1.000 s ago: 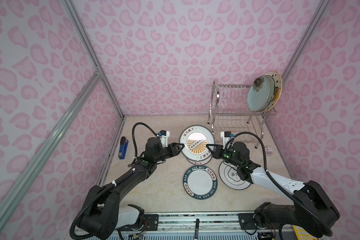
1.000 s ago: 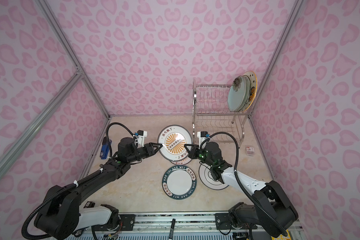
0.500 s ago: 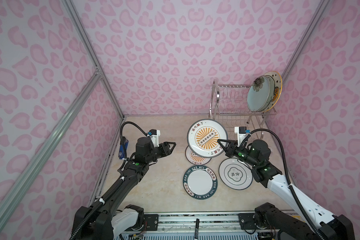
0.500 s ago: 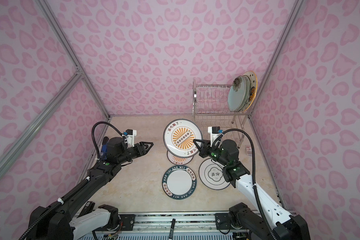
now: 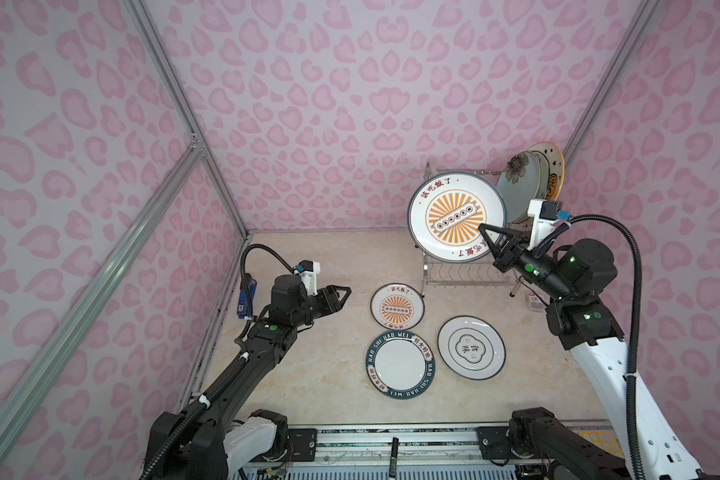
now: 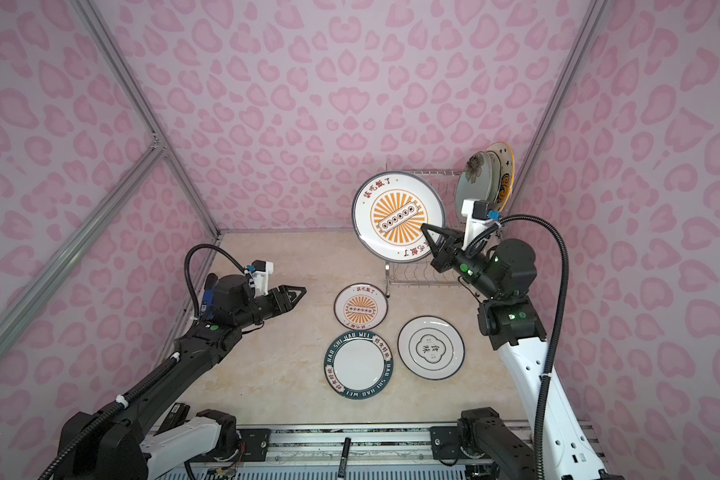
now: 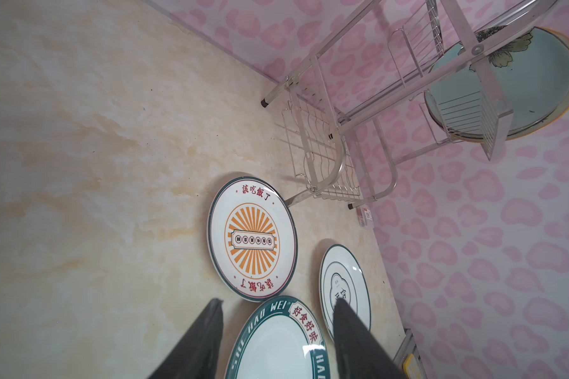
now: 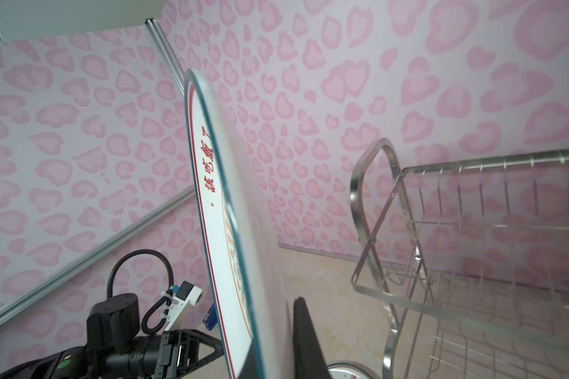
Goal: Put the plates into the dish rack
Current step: 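Lift the sunburst plate with the right gripper toward the dish rack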
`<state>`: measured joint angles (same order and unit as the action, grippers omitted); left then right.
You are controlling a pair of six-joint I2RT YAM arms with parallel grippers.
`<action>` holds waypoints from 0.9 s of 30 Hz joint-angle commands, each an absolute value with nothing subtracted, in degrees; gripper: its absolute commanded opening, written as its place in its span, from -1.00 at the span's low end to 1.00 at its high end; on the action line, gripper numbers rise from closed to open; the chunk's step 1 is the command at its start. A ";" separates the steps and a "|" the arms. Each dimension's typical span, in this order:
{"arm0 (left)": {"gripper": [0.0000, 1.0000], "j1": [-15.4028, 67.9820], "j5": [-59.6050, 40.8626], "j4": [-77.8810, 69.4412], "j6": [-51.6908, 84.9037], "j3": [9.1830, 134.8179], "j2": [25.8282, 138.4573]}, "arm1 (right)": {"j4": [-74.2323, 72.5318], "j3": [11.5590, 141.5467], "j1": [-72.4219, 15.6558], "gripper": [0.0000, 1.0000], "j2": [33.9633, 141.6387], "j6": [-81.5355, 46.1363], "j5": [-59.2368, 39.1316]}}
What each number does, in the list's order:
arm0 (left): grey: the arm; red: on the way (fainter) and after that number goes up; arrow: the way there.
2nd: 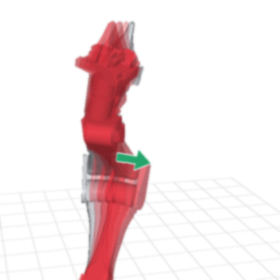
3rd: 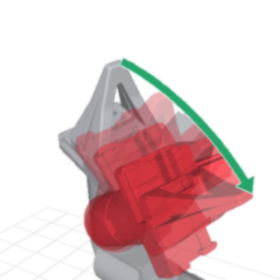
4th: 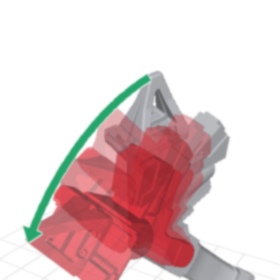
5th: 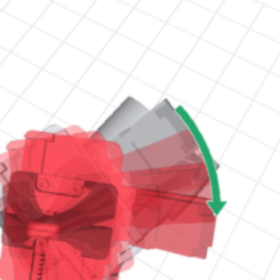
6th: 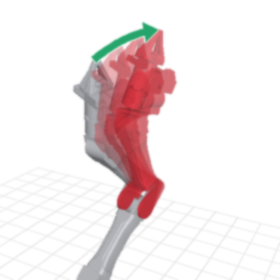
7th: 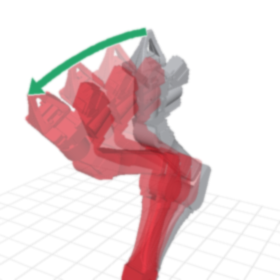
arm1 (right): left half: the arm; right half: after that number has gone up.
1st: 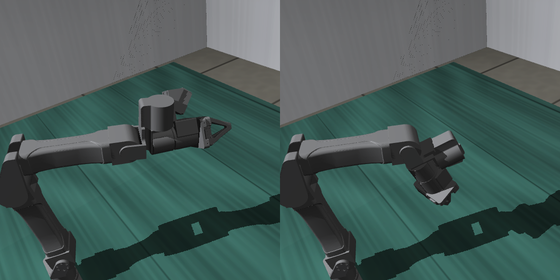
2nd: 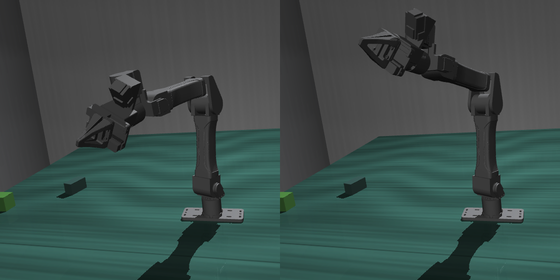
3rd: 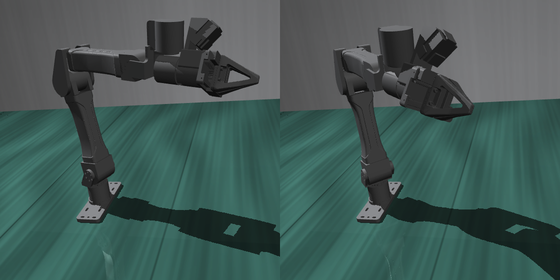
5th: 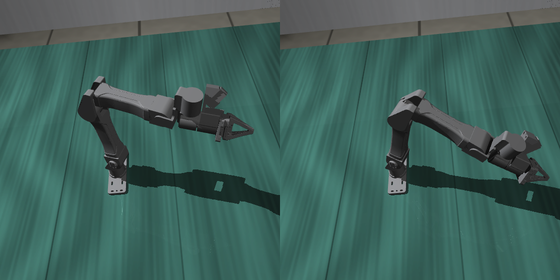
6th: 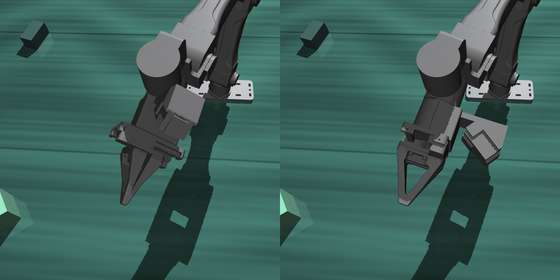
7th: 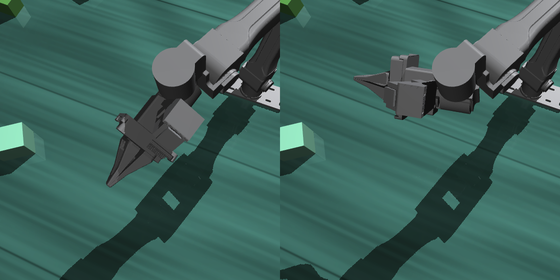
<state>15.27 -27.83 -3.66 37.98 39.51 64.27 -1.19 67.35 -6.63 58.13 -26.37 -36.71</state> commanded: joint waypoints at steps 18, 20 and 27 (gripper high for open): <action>0.09 15.03 -29.97 -2.85 35.86 38.23 61.13 | 16.10 99.26 -0.81 -1.00 75.91 -10.40 -15.97; 0.09 15.05 -30.01 -2.72 35.86 38.22 60.91 | 16.35 100.07 -0.87 -1.00 77.01 -9.74 -13.07; 0.08 15.06 -30.27 -2.27 35.77 38.32 60.40 | 16.41 101.20 -1.33 -1.00 80.63 -7.92 -3.12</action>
